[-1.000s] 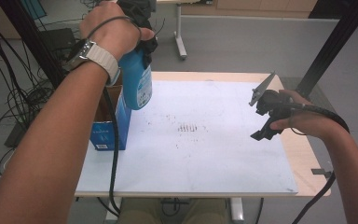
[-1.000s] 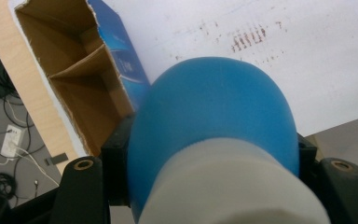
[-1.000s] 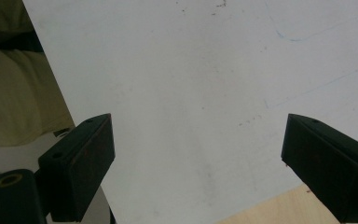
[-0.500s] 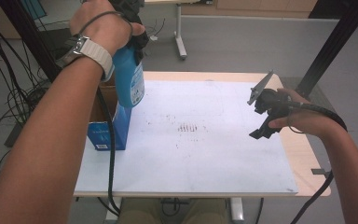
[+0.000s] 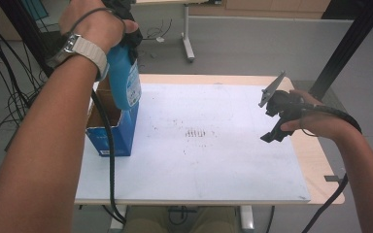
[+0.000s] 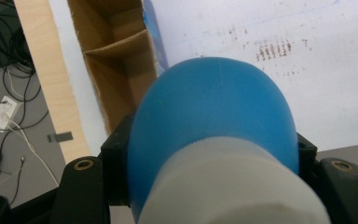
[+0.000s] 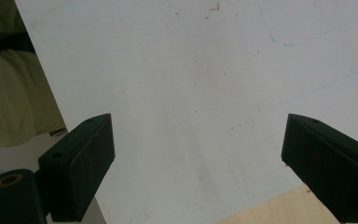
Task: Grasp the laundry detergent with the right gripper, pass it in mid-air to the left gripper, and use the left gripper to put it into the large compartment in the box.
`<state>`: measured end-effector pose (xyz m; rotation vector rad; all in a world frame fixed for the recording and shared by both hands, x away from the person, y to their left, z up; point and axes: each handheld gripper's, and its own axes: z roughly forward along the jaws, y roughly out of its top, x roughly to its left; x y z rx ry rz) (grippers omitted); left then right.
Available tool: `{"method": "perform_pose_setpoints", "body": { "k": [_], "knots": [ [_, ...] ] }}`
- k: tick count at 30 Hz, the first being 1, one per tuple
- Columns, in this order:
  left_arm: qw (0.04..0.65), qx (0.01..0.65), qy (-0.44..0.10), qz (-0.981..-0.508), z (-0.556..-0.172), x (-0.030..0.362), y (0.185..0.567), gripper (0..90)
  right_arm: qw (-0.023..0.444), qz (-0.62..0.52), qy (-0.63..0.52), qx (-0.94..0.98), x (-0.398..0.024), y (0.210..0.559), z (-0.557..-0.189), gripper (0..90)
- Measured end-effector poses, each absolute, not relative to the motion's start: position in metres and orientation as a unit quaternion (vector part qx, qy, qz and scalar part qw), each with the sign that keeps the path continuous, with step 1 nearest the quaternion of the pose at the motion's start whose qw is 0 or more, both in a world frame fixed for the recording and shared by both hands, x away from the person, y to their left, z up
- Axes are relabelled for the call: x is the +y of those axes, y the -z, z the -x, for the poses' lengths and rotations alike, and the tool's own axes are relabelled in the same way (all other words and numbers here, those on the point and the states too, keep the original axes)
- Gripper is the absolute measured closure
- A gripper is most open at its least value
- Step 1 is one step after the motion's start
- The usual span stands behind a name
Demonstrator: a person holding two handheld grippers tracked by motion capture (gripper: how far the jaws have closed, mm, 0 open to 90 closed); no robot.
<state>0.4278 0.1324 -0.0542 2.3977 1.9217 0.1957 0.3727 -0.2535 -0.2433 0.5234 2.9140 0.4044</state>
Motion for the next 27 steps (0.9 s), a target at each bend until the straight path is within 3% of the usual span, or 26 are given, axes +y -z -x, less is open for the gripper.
{"method": "perform_pose_setpoints", "body": {
  "k": [27],
  "knots": [
    [0.028,0.654,-0.076,-0.752,-0.439,0.173,0.067,38.3,0.07,-0.181,-0.128,0.972,-0.248,0.248,-0.381,9.4]
  ]
}}
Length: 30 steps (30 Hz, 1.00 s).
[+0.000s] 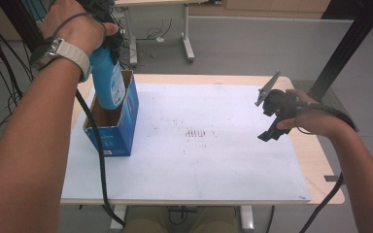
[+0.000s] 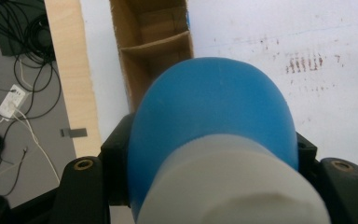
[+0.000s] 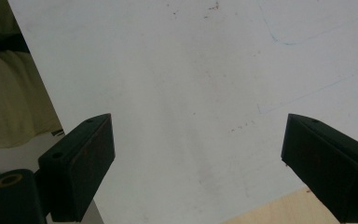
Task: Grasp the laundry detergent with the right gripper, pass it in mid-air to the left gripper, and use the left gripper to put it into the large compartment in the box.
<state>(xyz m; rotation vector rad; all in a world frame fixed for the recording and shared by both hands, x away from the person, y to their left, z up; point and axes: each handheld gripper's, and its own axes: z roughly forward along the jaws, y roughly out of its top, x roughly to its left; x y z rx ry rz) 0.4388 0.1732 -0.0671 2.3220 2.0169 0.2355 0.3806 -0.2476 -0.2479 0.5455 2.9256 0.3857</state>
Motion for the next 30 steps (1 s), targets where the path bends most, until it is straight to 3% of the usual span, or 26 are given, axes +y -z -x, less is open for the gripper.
{"method": "perform_pose_setpoints", "body": {
  "k": [30],
  "knots": [
    [0.038,0.669,-0.076,-0.738,-0.453,0.202,0.1,38.2,0.062,-0.187,-0.122,0.973,-0.24,0.254,-0.39,9.4]
  ]
}}
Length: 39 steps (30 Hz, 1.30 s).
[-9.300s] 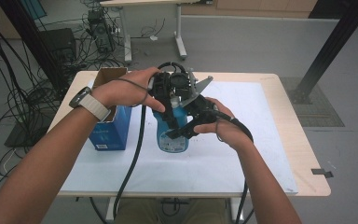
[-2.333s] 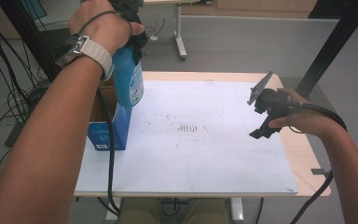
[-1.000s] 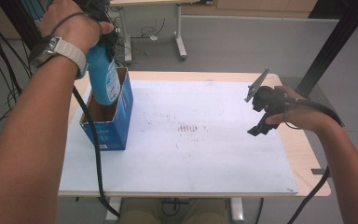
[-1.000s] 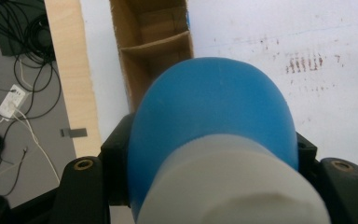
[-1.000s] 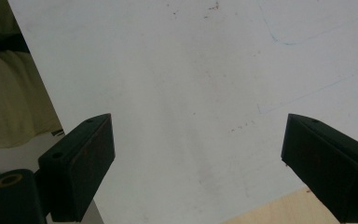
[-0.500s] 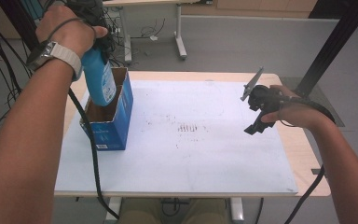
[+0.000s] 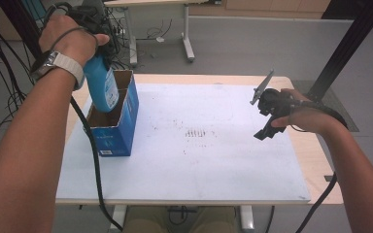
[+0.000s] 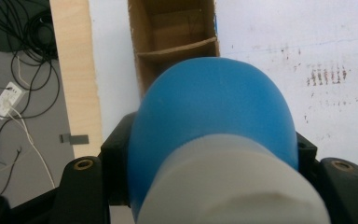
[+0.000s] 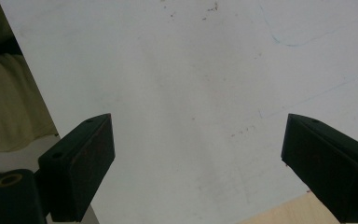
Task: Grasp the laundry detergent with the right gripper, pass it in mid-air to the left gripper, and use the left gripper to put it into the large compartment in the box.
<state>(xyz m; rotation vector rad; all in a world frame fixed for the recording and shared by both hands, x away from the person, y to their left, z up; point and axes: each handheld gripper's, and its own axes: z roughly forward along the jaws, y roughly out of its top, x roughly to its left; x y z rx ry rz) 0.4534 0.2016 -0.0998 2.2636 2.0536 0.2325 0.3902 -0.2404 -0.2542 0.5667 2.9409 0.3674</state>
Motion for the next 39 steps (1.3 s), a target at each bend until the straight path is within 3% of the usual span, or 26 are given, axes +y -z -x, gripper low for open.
{"method": "perform_pose_setpoints", "body": {
  "k": [39],
  "knots": [
    [0.046,0.668,-0.09,-0.738,-0.464,0.212,0.168,38.2,0.053,-0.2,-0.12,0.971,-0.241,0.269,-0.393,9.3]
  ]
}}
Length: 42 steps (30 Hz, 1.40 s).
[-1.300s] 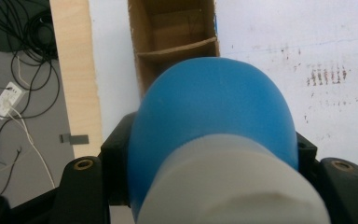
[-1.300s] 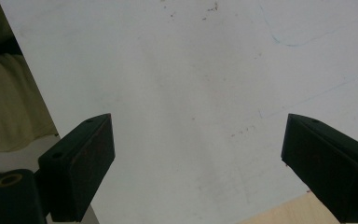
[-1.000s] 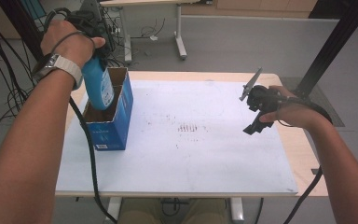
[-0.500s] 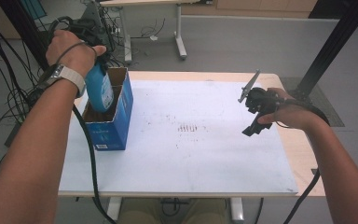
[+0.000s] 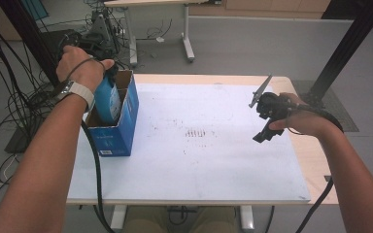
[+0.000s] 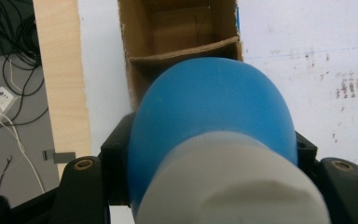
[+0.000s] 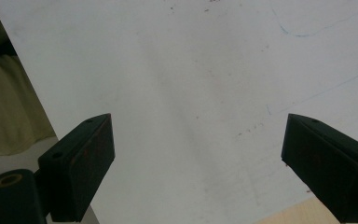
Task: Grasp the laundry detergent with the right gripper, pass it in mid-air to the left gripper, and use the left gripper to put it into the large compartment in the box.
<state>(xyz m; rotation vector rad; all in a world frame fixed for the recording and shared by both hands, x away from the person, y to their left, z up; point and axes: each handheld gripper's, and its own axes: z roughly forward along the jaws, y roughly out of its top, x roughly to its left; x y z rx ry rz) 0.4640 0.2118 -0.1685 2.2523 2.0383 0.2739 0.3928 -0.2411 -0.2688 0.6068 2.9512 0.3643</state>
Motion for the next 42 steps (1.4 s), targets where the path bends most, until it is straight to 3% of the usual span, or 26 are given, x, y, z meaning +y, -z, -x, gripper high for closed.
{"method": "perform_pose_setpoints", "body": {
  "k": [42],
  "knots": [
    [0.043,0.659,-0.1,-0.745,-0.466,0.216,0.241,38.2,0.039,-0.209,-0.119,0.97,-0.24,0.283,-0.395,9.2]
  ]
}}
